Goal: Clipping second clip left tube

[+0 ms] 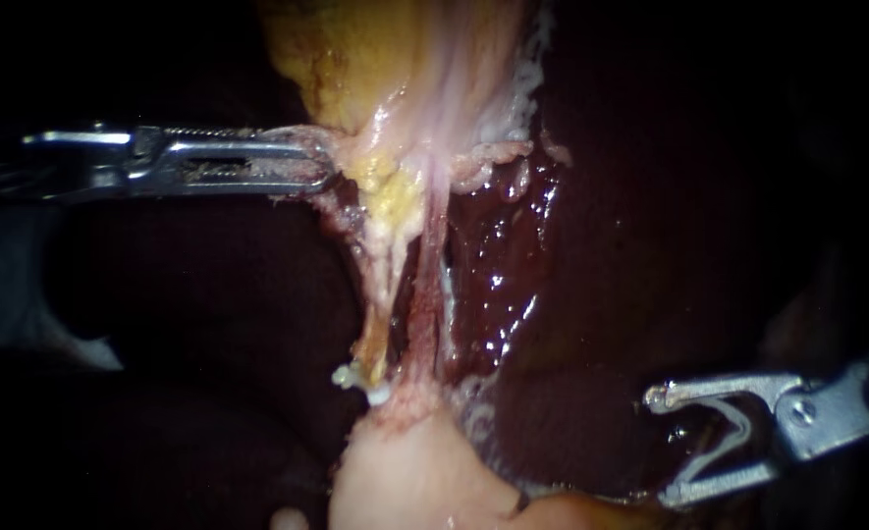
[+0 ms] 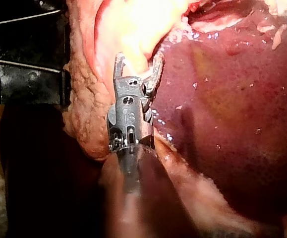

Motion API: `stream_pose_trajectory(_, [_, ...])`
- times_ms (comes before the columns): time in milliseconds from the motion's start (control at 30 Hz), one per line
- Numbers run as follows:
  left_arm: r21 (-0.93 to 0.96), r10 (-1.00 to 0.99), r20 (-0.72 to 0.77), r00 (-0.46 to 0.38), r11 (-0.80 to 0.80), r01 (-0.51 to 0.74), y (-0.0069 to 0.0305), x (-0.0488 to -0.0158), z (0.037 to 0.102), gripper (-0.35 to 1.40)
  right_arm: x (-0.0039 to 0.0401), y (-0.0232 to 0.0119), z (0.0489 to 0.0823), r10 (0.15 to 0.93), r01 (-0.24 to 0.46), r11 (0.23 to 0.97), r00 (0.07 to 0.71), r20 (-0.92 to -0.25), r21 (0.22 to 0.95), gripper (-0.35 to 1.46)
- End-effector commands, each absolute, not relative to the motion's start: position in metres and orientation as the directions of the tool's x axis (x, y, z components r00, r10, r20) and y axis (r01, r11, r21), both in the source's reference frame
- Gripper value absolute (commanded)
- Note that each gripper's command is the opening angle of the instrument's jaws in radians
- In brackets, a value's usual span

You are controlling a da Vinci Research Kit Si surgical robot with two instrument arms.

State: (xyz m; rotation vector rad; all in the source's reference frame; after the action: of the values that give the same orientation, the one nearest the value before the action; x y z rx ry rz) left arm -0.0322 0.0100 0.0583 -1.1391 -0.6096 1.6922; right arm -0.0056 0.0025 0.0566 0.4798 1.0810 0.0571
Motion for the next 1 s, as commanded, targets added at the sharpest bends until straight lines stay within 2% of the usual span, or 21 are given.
stream_pose_trajectory(33, [-0.803, 0.909, -0.407, -0.092, -0.404, -0.438, 0.0101, -0.0321, 0.0581, -0.35, -0.0056, 0.0025, 0.0566, 0.275, 0.186, 0.896, 0.480, -0.833, 0.402, 0.50])
stream_pose_trajectory(400, [-0.803, 0.915, -0.399, -0.060, -0.381, -0.458, 0.0127, -0.0254, 0.0531, -0.35, -0.0057, 0.0025, 0.0567, 0.274, 0.187, 0.896, 0.479, -0.834, 0.402, 0.50])
stream_pose_trajectory(633, [-0.802, 0.915, -0.399, -0.049, -0.375, -0.465, 0.0129, -0.0242, 0.0524, -0.35, -0.0048, 0.0025, 0.0567, 0.272, 0.207, 0.890, 0.475, -0.837, 0.406, 0.50])
stream_pose_trajectory(700, [-0.802, 0.915, -0.399, -0.049, -0.375, -0.466, 0.0129, -0.0243, 0.0524, -0.35, -0.0038, 0.0028, 0.0568, 0.291, 0.214, 0.877, 0.474, -0.831, 0.429, 0.50])
stream_pose_trajectory(1000, [-0.801, 0.915, -0.400, -0.048, -0.375, -0.467, 0.0128, -0.0244, 0.0525, -0.35, 0.0044, 0.0043, 0.0574, 0.459, 0.163, 0.788, 0.487, -0.743, 0.594, 0.50])
